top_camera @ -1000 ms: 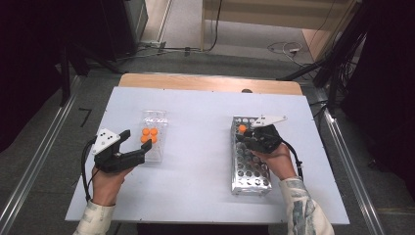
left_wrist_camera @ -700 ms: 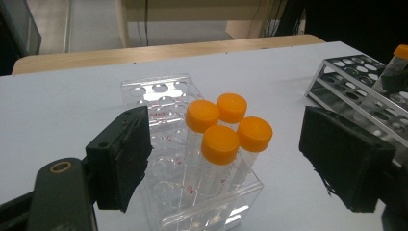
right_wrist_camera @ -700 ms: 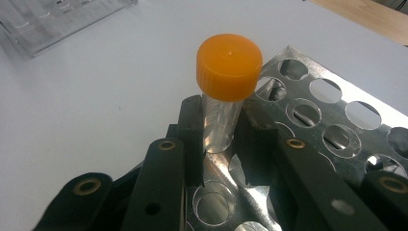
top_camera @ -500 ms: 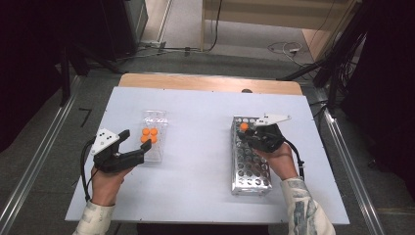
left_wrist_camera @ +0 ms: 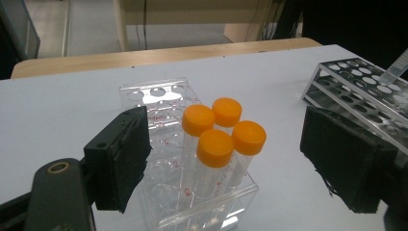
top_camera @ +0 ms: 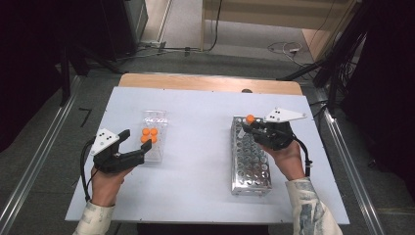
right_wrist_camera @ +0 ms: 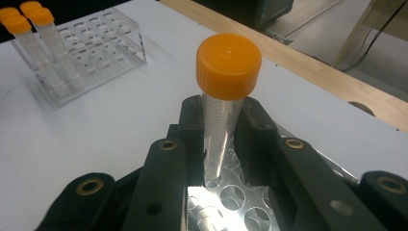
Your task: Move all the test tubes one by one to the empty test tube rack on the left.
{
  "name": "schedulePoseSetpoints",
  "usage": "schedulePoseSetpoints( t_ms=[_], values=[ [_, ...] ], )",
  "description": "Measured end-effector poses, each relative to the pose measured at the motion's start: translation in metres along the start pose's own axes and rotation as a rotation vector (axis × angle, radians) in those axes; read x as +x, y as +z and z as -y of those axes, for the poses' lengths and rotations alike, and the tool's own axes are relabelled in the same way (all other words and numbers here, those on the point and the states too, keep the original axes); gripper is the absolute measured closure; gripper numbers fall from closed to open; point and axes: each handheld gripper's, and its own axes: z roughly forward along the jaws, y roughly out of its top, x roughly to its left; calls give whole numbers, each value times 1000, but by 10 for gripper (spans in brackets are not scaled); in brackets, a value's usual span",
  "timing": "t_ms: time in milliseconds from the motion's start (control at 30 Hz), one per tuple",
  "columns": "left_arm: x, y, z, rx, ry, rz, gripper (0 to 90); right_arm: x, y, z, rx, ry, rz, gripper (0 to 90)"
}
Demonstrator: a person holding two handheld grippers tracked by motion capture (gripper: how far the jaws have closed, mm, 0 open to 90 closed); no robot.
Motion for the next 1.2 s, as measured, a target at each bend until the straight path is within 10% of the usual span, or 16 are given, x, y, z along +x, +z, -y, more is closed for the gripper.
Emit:
schedulePoseSetpoints(
  t_ms=[367, 800, 1200],
  values=[
    [-14, -3, -5, -7, 16, 53, 183, 39, -3, -6, -10, -66, -78, 722],
    [-56, -6, -9, -18, 81, 202, 257, 115, 48, -6, 60, -135, -244, 722],
    [-71, 3, -2, 8, 110, 276, 412, 152, 78, -10, 95, -162, -325, 721]
  ],
)
